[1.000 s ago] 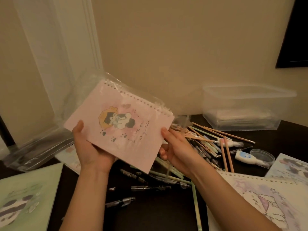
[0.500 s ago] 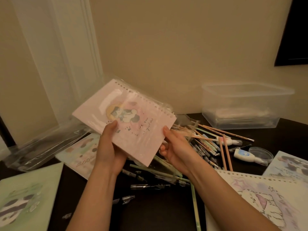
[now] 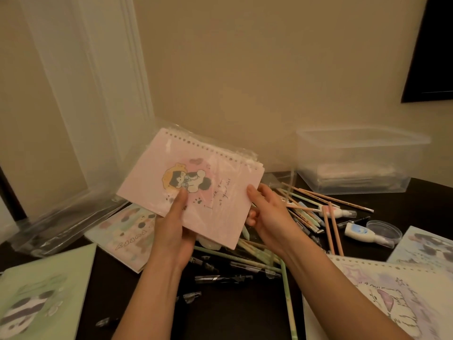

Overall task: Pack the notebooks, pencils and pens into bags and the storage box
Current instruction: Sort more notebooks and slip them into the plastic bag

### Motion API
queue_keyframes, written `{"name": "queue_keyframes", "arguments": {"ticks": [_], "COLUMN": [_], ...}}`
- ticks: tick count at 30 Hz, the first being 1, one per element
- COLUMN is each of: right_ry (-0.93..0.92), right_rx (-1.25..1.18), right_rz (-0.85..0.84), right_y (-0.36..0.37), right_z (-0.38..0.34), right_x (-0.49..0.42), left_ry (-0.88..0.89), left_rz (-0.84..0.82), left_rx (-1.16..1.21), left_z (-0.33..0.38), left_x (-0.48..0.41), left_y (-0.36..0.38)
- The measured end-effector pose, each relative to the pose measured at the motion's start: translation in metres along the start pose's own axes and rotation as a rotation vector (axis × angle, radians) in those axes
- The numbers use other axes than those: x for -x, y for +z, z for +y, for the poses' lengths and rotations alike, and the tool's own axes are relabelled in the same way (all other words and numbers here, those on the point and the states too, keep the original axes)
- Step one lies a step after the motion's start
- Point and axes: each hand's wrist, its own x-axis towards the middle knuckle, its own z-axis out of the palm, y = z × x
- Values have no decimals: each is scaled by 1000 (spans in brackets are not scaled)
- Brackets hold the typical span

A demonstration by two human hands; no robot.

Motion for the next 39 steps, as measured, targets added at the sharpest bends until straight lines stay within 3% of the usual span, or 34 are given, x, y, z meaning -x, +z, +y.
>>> {"name": "queue_keyframes", "arguments": {"ticks": [7, 14, 18, 20, 23, 28, 31, 33, 39], "right_ry": [-38, -12, -370, -507, -403, -77, 27, 22, -131], "right_rx": [-48, 77, 452, 481, 427, 659, 622, 600, 328], "right_rz": [46, -12, 205, 310, 262, -243, -383, -357, -48], "right_y": [-5, 5, 2, -2, -4, -2, 11, 18, 39], "right_z": [-3, -15, -25, -20, -10, 5, 14, 24, 25], "right_x": [-2, 3, 6, 4, -1, -1, 6, 5, 6], "left_ry": [-7, -22, -27, -12, -8, -30, -3, -13, -119], "left_rz": [-61, 65, 114, 128, 199, 210, 157, 124, 27], "left_rx": [-24, 112, 255, 340, 416, 504, 515, 503, 495], "left_z": [-14, -11, 0, 4, 6, 3, 0, -2, -15], "left_x": [7, 0, -3, -5, -6, -5, -3, 0, 4], "left_y": [10, 7, -3, -9, -13, -5, -1, 4, 13]}}
